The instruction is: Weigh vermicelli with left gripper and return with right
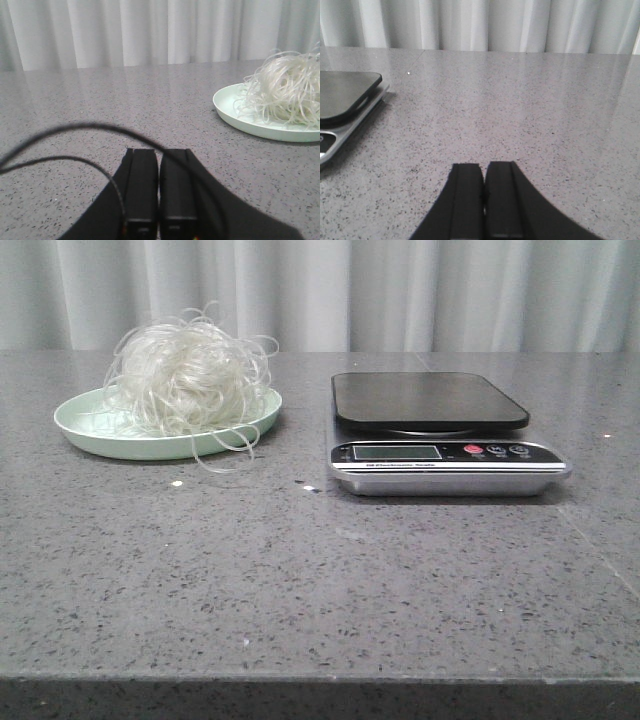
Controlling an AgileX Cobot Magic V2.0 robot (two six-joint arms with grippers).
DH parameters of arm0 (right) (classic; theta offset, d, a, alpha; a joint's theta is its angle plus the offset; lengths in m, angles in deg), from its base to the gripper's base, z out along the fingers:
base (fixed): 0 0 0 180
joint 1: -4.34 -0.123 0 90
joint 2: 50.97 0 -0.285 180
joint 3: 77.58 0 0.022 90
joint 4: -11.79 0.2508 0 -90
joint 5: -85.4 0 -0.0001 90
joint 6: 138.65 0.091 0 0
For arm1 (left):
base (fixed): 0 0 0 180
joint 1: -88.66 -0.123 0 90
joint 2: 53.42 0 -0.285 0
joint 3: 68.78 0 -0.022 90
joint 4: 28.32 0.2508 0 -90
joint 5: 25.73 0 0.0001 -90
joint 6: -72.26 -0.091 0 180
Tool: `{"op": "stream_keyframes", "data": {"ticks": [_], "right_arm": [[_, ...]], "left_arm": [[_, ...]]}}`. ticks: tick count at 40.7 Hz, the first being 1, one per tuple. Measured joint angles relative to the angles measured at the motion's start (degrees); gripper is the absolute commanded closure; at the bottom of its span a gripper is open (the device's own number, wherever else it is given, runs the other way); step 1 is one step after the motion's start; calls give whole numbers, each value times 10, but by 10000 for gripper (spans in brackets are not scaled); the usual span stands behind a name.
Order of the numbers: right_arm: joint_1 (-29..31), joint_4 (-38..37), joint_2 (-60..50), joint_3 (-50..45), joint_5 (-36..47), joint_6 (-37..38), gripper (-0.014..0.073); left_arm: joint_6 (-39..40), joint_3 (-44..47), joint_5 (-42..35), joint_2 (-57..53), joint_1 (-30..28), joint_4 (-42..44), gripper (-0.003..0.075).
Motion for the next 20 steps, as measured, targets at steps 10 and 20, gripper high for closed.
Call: {"op": "stream_keyframes", "data": {"ticks": [10,20], "right_arm": [[0,9,-1,0,9,1,442],[0,11,-1,0,9,1,442]], "left_arm": [[0,0,0,0,0,0,584],[0,0,0,0,0,0,584]]}}
